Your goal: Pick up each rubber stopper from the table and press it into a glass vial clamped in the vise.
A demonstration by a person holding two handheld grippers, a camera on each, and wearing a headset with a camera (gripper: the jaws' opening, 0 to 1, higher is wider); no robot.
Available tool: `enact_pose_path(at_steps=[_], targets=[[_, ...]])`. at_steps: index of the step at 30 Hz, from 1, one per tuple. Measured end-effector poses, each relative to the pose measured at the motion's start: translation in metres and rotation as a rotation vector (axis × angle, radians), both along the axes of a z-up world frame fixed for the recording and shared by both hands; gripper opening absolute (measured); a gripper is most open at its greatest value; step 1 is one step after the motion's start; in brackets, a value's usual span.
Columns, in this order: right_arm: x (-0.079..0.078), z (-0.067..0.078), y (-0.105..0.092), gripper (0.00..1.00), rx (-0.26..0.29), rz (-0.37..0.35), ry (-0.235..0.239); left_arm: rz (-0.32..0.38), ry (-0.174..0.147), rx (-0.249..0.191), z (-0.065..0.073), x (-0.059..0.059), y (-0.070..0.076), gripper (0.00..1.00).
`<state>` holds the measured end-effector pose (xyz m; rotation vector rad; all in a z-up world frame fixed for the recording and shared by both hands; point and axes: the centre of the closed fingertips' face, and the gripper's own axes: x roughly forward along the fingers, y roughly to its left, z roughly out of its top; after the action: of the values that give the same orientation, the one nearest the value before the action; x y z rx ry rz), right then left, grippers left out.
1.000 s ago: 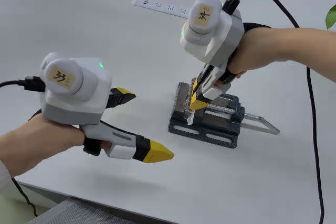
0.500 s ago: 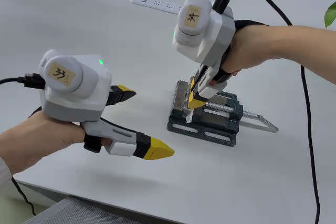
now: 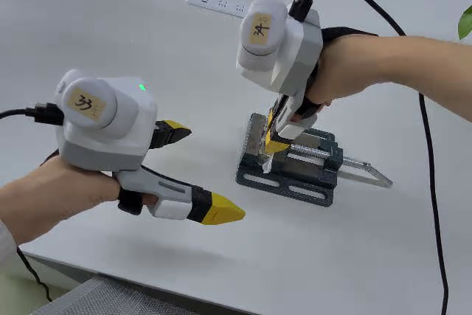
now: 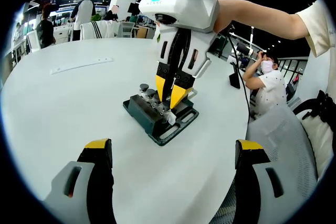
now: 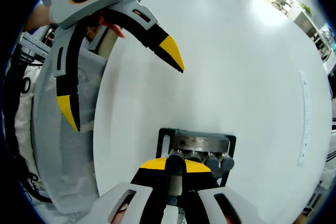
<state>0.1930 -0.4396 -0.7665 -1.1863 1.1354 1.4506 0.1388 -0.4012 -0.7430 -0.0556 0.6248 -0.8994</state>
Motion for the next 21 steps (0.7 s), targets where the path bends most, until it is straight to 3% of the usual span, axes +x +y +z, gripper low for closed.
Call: enact_pose_path(at_steps=[9, 21], targets=[[-0.0005, -0.0012, -0.0003, 0.05, -0.034, -0.019, -0.032, -0.005, 0.0, 0.002, 0.0001, 0.0015, -0.0019, 0.97], [0.0006, 0.0001, -0.0026, 0.07, -0.013, 0.004, -0.017, -0.002, 0.001, 0.0, -0.0003, 0.0017, -0.0001, 0.97]])
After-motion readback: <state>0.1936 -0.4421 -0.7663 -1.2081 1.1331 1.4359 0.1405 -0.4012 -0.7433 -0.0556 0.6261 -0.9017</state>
